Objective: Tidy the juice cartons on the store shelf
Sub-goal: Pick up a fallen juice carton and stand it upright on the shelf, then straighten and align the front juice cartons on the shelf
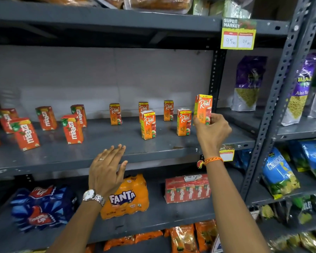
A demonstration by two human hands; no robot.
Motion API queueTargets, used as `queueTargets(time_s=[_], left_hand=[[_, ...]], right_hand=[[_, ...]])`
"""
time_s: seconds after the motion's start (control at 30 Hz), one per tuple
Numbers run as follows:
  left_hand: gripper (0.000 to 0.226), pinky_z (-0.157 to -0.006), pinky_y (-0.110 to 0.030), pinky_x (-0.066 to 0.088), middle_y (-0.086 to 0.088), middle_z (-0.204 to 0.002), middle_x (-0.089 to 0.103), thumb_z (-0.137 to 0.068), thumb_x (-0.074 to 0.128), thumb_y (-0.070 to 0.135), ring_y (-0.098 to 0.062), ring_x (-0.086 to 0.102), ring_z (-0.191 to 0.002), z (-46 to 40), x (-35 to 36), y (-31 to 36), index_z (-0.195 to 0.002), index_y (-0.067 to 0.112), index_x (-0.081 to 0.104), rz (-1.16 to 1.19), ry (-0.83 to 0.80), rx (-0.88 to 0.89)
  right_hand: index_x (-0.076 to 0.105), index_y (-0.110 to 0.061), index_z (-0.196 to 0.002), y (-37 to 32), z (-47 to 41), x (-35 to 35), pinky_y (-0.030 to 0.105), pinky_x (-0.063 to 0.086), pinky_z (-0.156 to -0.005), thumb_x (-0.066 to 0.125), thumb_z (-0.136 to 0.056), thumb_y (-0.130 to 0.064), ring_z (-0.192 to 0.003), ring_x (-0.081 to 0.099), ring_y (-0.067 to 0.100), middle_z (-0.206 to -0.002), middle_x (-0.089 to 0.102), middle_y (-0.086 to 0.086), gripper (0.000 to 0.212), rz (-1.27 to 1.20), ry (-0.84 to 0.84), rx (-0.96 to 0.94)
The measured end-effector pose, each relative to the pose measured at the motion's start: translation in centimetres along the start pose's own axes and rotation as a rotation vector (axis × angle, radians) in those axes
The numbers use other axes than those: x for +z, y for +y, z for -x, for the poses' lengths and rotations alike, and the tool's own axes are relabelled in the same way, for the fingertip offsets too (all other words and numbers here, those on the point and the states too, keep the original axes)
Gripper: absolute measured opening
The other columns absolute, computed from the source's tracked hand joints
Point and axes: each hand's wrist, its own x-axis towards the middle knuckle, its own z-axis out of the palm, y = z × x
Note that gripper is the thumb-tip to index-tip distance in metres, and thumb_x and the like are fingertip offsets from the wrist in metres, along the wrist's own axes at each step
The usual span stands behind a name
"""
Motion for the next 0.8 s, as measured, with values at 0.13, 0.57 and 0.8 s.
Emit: queueTargets(time_s=[0.13, 0.57, 0.8], left_hand=[[0.053, -0.108, -0.044, 0.042, -0.010, -0.135, 0.063, -0.098, 0.036, 0.040, -0.028, 0.060, -0.125, 0.9, -1.7, -3.5, -0.134, 0.009, 0.060, 0.015, 0.018, -0.116], [0.052, -0.107, -0.039, 0.043, -0.006, -0.134, 0.064, -0.098, 0.036, 0.042, -0.023, 0.062, -0.123, 2.6, -4.6, -9.4, -0.133, 0.012, 0.061, -0.054, -0.018, -0.090], [0.054, -0.109, -0.039, 0.042, -0.005, -0.135, 0.064, -0.099, 0.033, 0.044, -0.022, 0.060, -0.125, 2.5, -5.0, -9.0, -0.132, 0.013, 0.062, -0.018, -0.040, -0.127]], right_hand=[[0.062, -0.042, -0.076, -3.1, 4.8, 2.3, 0.011, 0.049, -0.069, 0.082, -0.063, -0.045, -0.067, 0.065, -0.005, -0.071, 0.062, -0.024, 0.024, -0.087, -0.029, -0.045], [0.068, -0.022, -0.064, -8.4, 16.7, 13.7, 0.021, 0.051, -0.064, 0.083, -0.065, -0.037, -0.058, 0.062, -0.002, -0.059, 0.063, -0.015, 0.021, -0.036, -0.409, -0.064], [0.071, -0.010, -0.091, -8.6, 17.2, 16.2, 0.024, 0.046, -0.063, 0.088, -0.065, -0.041, -0.085, 0.073, 0.025, -0.092, 0.075, 0.009, 0.044, 0.177, -0.473, -0.046]])
